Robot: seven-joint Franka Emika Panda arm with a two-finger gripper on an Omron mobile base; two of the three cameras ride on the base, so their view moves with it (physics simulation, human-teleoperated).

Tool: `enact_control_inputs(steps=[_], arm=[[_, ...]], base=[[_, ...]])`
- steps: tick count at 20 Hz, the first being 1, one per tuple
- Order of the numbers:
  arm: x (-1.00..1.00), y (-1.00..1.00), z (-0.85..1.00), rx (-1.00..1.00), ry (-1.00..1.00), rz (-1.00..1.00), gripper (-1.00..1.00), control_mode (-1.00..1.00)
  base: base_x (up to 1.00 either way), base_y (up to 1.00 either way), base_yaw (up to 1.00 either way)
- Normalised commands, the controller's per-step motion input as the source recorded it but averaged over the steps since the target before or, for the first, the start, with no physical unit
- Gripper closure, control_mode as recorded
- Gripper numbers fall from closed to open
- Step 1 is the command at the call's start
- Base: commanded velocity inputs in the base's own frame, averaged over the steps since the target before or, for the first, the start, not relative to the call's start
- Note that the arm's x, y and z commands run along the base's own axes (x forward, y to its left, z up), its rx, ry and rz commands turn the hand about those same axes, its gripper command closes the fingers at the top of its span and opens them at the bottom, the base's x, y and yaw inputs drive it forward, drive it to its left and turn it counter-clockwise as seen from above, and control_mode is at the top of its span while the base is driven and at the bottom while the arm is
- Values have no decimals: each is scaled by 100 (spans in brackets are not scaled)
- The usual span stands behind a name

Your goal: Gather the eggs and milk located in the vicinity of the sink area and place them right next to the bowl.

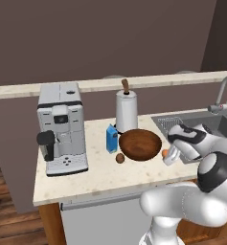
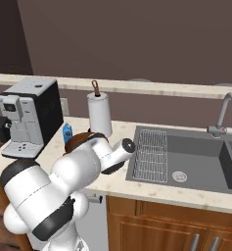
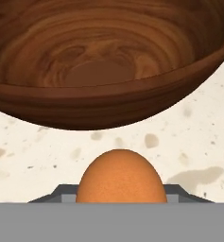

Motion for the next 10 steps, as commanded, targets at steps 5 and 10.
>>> enact_control_inputs(steps=[5, 10], arm=[[8, 0, 0, 0, 0, 4, 100, -100], [0, 2, -7, 1, 0, 5, 100, -100]], base=[[0, 0, 0], [0, 0, 0]])
